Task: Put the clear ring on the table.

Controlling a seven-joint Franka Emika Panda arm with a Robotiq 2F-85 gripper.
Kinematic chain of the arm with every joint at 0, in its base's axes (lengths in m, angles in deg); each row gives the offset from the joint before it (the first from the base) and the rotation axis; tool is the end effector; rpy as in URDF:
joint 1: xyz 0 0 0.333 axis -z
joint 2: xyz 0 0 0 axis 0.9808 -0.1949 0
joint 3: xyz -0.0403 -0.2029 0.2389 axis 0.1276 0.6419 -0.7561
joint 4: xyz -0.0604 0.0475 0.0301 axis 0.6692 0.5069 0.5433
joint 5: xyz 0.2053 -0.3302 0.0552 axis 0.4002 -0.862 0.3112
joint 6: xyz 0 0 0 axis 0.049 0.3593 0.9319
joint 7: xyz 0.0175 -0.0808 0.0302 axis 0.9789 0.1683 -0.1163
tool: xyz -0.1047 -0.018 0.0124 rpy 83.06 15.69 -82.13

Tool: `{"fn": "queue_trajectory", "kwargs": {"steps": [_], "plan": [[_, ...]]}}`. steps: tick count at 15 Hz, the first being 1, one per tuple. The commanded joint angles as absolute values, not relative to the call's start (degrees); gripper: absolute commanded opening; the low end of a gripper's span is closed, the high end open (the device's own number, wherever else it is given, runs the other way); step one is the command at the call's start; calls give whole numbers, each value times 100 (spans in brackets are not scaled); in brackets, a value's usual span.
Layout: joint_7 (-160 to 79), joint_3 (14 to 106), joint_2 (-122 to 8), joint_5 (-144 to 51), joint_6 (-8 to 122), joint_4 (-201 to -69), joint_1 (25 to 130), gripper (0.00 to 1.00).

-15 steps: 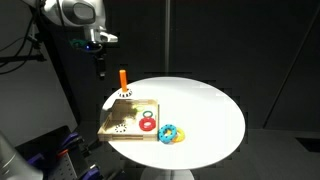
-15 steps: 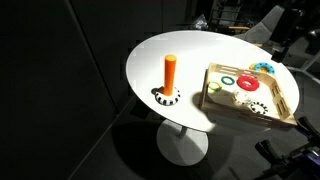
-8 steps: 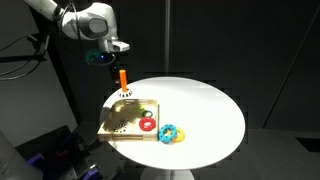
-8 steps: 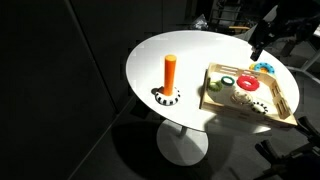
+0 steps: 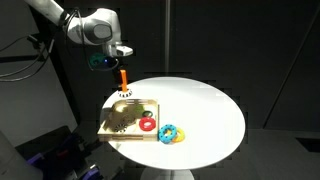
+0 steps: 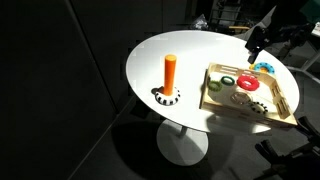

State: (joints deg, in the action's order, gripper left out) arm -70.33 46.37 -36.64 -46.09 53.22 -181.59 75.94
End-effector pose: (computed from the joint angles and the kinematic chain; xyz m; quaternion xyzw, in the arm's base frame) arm 0.4589 0.1011 0.3287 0.9836 -0.1757 -0.0228 0.0324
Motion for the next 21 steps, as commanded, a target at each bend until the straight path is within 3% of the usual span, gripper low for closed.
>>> {"fn": "queue_trajectory", "kwargs": {"steps": [1, 11, 21], "plan": [[-7281, 4832, -3958, -4807, 5456, -18122, 7620, 100], [-7245, 5503, -5049, -4838, 7535, -18622, 7530, 100], [-7106, 5974, -5951, -4635, 8418, -18660, 7023, 100]]}}
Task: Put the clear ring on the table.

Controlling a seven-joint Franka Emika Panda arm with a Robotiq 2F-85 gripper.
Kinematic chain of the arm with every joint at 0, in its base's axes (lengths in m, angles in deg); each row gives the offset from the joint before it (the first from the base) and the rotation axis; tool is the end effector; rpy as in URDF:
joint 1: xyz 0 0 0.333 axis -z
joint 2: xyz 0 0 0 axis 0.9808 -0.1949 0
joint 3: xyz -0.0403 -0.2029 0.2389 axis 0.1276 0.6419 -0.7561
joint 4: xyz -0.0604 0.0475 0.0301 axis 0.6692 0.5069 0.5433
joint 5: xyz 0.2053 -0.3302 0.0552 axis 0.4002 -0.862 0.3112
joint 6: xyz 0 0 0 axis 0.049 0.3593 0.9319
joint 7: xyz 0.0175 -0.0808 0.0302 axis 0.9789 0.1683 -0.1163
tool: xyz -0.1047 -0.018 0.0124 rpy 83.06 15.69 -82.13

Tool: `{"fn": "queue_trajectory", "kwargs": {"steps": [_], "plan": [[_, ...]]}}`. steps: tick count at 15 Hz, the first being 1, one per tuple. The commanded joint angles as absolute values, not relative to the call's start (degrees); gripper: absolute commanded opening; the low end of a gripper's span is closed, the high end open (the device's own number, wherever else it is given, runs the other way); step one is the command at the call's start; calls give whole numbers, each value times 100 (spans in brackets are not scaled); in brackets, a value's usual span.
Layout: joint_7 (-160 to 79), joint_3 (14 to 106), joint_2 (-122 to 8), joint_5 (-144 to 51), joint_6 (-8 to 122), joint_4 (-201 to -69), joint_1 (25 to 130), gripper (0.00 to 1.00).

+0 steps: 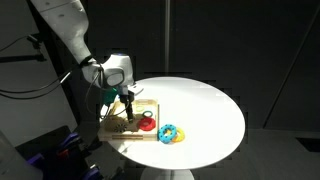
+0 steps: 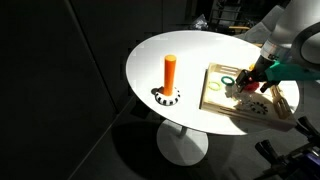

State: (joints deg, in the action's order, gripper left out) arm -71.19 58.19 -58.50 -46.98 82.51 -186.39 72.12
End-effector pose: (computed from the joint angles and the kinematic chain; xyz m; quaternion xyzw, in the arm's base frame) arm 0.4583 0.0381 0.1625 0.9711 -0.2380 -0.0048 0.0171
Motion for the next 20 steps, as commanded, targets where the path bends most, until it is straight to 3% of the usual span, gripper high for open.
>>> {"fn": "queue_trajectory", "kwargs": {"steps": [1, 20], "plan": [[-7092, 6004, -6006, -4621, 8472, -18658, 6982, 100], [-7071, 6272, -5845, -4357, 8510, -18754, 6747, 100]]}}
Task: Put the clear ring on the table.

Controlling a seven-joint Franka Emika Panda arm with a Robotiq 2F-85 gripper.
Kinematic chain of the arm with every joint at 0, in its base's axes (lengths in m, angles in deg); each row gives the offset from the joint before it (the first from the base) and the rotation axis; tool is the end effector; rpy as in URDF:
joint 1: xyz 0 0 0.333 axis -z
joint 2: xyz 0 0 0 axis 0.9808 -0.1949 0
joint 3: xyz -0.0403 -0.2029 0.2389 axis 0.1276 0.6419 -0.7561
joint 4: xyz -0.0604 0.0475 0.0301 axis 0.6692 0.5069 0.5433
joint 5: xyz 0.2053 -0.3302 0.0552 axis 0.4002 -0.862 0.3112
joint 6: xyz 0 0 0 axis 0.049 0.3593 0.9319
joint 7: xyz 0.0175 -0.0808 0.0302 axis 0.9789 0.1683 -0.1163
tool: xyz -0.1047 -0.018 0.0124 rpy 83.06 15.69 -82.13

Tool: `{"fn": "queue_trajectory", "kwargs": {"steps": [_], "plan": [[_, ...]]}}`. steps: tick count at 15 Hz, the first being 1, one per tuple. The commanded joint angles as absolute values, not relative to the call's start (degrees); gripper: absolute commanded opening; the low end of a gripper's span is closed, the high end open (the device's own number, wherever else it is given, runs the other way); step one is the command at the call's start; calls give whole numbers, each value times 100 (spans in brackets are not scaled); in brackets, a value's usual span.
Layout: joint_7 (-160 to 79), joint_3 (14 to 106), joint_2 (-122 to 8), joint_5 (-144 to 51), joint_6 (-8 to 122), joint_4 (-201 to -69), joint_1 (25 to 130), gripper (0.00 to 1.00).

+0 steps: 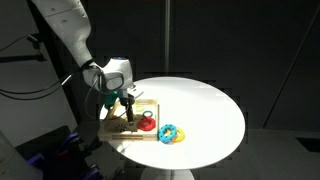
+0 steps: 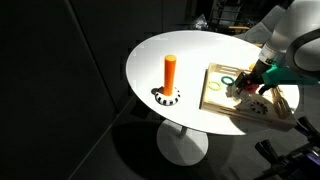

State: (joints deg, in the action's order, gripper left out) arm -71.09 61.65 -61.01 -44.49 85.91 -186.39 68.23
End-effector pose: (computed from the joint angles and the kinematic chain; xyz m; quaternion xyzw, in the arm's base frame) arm 0.4574 0.0371 0.1482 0.9677 -0.2513 0.0046 0.0177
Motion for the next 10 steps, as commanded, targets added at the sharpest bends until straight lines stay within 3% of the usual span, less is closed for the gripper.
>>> {"fn": "queue_trajectory", "kwargs": {"steps": [1, 10], "plan": [[-7097, 6300, -5848, -4380, 8499, -18743, 6731, 100], [-7077, 6261, -6005, -4299, 8267, -18735, 6814, 100]]}}
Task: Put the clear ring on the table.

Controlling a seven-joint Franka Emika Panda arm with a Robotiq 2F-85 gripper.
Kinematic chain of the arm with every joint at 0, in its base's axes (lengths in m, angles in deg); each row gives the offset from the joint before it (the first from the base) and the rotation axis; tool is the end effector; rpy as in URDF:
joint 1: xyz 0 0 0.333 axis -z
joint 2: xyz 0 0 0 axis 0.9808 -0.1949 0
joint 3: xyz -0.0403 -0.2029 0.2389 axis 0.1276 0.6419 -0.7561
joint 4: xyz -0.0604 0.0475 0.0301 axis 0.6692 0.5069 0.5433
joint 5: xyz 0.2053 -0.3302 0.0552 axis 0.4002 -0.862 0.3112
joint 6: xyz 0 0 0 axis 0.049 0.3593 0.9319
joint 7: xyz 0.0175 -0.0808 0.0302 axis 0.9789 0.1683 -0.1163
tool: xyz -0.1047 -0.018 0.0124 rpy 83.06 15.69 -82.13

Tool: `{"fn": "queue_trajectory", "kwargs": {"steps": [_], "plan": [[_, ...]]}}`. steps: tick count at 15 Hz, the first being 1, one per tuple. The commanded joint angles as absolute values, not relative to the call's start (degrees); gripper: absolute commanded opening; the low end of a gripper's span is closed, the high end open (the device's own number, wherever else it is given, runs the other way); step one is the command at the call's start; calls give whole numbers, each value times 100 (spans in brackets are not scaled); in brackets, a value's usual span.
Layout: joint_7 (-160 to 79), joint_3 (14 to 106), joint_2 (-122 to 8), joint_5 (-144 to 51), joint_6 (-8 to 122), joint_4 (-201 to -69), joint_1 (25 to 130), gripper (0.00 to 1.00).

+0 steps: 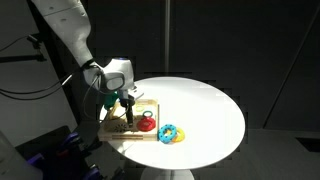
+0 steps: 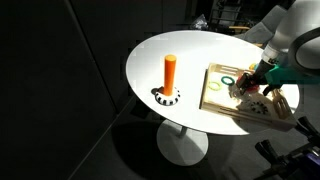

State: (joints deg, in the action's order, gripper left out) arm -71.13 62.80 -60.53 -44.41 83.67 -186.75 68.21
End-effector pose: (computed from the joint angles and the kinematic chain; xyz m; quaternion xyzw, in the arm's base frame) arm 0.4526 0.0268 0.1473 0.9647 -0.2617 -0.0117 0.0266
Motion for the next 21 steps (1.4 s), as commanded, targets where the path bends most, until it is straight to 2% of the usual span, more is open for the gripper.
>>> {"fn": "queue_trajectory", "kwargs": {"steps": [1, 9, 10, 12, 20, 21], "plan": [[-7089, 6267, -6047, -4307, 8327, -18729, 6800, 100], [-7119, 6279, -6409, -4256, 8492, -18616, 6732, 99], [-7145, 6313, -6441, -4270, 8519, -18609, 6692, 74], [-7186, 6387, -6432, -4300, 8542, -18587, 6608, 69], [-7366, 6729, -5896, -4402, 8375, -18505, 6442, 4], [-7401, 6797, -5837, -4443, 8376, -18468, 6448, 7]]}}
